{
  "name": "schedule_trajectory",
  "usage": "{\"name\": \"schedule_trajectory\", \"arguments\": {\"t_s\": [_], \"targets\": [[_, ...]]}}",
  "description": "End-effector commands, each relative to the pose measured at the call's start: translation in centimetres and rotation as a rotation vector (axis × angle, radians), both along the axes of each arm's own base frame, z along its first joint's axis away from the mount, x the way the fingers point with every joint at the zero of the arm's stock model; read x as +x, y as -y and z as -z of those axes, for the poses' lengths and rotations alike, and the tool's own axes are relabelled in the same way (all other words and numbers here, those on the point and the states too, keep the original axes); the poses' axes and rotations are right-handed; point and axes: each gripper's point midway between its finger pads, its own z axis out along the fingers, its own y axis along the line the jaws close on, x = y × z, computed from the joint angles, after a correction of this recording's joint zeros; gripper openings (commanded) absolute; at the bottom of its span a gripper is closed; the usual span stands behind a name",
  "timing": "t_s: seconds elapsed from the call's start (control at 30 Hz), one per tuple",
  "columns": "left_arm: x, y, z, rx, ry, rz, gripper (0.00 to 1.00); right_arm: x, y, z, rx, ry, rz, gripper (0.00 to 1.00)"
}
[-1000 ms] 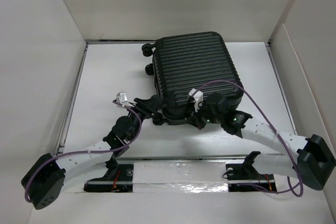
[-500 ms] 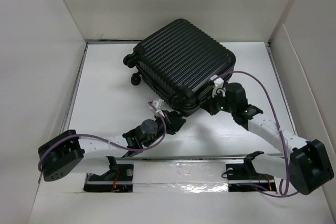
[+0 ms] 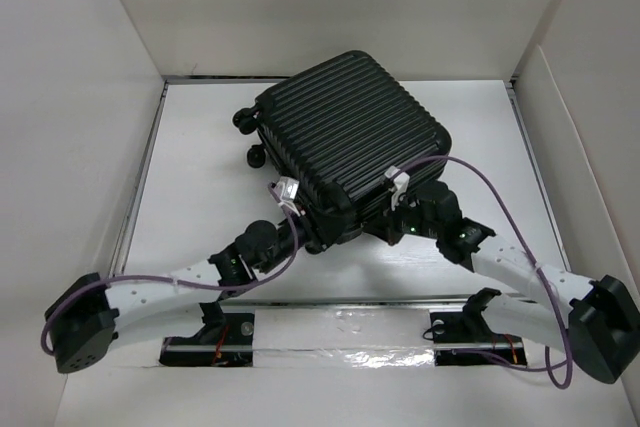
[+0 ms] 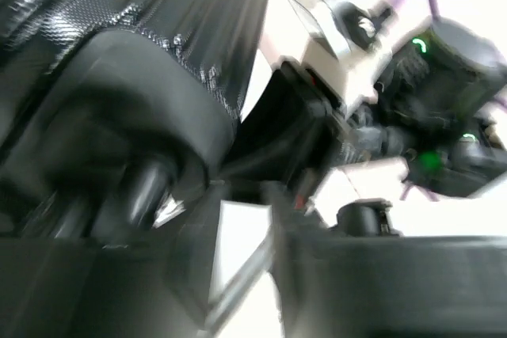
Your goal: Pack the luggage
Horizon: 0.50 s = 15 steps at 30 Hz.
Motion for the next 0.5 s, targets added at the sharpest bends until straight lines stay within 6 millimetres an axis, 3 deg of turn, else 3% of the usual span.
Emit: {"name": "schedule_trajectory", "arguments": {"t_s": [0.0,0.07,0.13,0.17,0.33,0.47], "targets": [[-0.3,-2.6,1.6,0.096,-0.002,-0.047,0.32,3.3,0.9,-4.7,0.121,0.128,0.037,0.00],[-0.2,-4.9,2.2,0.150,-0.025,-0.114,0.55,3.6,1.3,-4.7,0.127,0.118,0.031,0.00],[-0.1,-6.8,1.4,0.142,-0.021,-0.170,0.62,4.4,2.3,-5.0,0.130,0.125,0.055,0.00],[0.2,-8.1,2.5,0.190,-0.045,-0.221,0.66,4.7,2.8,-5.2,0.130,0.128,0.067,0.00],[2.1,-11.5,2.5,0.254,-0.034,-0.328,0.69,6.0,5.2,-6.7,0.136,0.164,0.107,0.00],[2.7,-10.3,2.5,0.373,-0.009,-0.247,0.71,5.7,5.8,-7.4,0.150,0.171,0.083,0.00]]}}
